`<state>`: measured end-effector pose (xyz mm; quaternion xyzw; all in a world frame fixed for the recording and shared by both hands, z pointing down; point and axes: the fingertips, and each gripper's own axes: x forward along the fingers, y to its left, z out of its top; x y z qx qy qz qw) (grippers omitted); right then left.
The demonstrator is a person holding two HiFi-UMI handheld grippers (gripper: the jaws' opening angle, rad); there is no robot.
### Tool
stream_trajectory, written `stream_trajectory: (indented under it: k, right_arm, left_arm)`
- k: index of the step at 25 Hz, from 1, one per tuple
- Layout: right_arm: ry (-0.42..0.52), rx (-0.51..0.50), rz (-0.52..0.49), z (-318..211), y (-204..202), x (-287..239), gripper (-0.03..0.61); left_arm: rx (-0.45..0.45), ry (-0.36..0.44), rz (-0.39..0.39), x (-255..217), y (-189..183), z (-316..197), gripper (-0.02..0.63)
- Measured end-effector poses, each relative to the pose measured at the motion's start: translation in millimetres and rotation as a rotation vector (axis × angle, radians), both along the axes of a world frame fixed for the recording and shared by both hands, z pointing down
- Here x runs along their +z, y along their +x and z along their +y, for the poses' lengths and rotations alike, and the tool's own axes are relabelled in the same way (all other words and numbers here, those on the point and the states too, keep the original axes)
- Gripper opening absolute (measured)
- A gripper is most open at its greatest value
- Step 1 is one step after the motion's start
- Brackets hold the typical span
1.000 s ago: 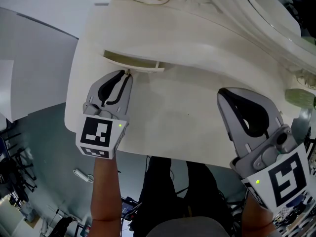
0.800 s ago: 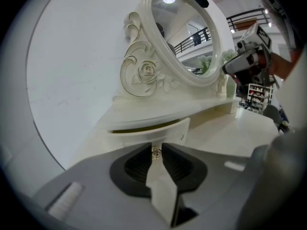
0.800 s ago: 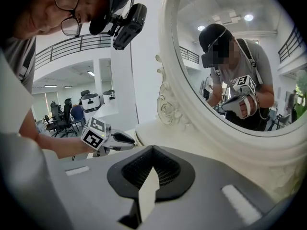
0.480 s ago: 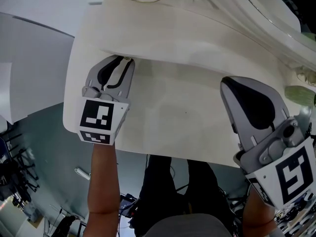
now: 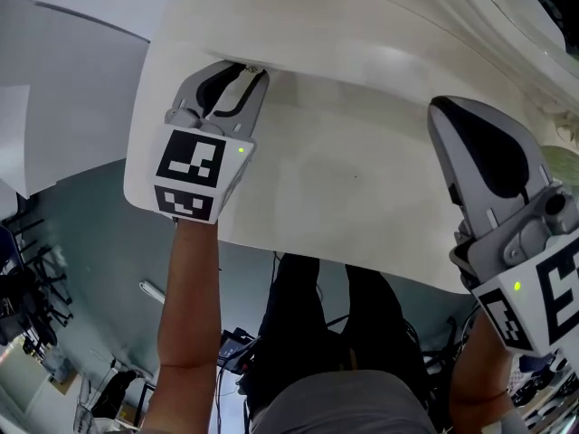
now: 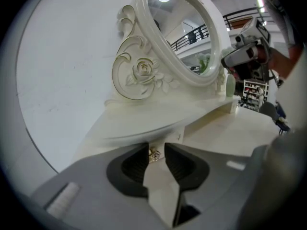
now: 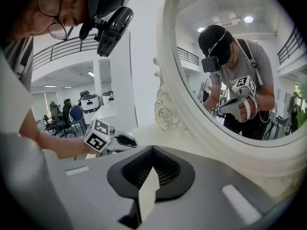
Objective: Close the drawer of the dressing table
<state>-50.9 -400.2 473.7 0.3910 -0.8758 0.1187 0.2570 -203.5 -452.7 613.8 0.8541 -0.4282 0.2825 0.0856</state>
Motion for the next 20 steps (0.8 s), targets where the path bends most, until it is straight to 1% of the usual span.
stream_trajectory:
  k: [5, 10, 12, 15, 18, 20]
  right_arm:
    - [0.014, -0.009, -0.001, -2, 2, -10, 0.002]
    - [0.049, -0.017, -0.003, 10, 0, -44, 0.002]
    - [0.067, -0.024, -0.007, 17, -4, -60, 0.002]
    - [0.102, -0.04, -0.017, 26, -9, -85, 0.002]
    - [0.132, -0.064, -0.036, 33, -9, -111, 0.002]
    - [0.143, -0.084, -0.05, 42, -9, -127, 0.002]
  left_arm:
    - [0.01, -0.026, -0.004, -9, -1, 7, 0.107]
    - [0.013, -0.024, -0.011, -48, -10, 30, 0.106]
    - [0.016, -0.003, -0.007, -72, -14, 40, 0.092]
    - [0.017, 0.051, 0.002, -116, -18, 53, 0.065]
    - [0.022, 0.116, 0.017, -165, -11, 63, 0.029]
    - [0.03, 0.149, 0.032, -198, -5, 74, 0.017]
